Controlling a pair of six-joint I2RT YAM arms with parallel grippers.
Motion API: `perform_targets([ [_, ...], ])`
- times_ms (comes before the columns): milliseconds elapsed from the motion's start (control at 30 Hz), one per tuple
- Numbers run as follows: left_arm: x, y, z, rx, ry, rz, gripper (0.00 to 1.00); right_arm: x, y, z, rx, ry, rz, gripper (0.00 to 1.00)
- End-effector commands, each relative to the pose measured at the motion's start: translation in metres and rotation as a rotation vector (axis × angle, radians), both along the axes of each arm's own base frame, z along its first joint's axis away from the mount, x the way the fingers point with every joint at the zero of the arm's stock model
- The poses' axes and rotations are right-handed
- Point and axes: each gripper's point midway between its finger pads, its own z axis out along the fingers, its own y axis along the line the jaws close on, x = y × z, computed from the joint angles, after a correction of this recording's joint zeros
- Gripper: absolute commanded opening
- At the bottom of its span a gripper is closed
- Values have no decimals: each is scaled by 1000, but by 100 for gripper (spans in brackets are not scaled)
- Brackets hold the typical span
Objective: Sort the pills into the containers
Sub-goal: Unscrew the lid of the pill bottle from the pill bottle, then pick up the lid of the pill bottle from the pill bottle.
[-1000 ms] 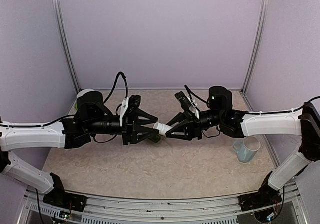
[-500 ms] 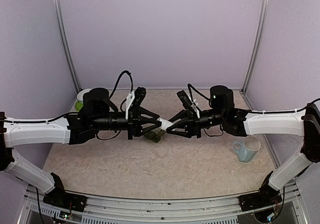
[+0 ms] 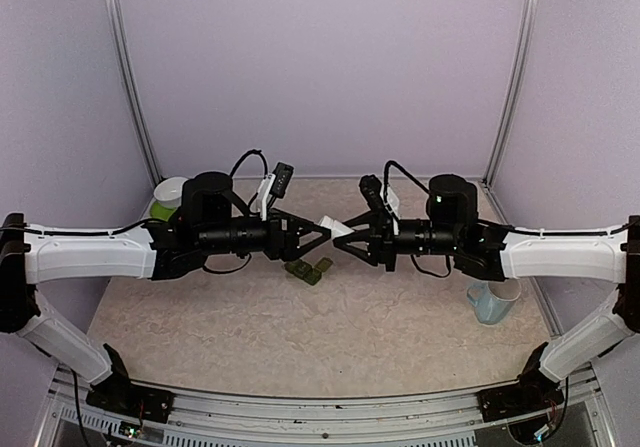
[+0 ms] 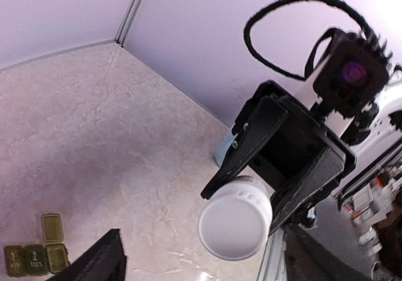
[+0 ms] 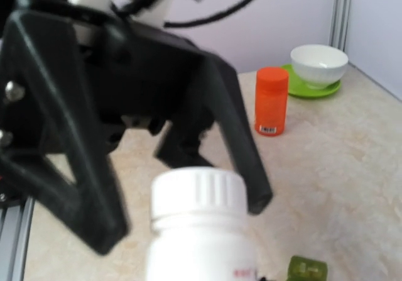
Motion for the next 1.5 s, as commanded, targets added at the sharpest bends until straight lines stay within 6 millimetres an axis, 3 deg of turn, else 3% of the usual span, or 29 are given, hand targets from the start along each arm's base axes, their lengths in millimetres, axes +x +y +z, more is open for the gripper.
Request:
perform_targets([
  [0, 5, 10, 30, -96, -50, 4, 98, -10, 4, 18, 55, -46, 23, 9],
  [167, 5, 9, 42, -173, -83, -62, 99, -19, 12, 21, 95, -10, 60, 9],
  [333, 0, 1, 41, -246, -52, -143, 99, -17, 19, 25, 146, 43, 49, 9],
  [733, -4, -6, 45, -332, -27, -209, 99, -9, 33, 9, 147, 109, 9, 9],
  [1467, -8, -2, 43, -318, -24, -210, 91, 22, 18, 5, 143, 109, -180, 9],
])
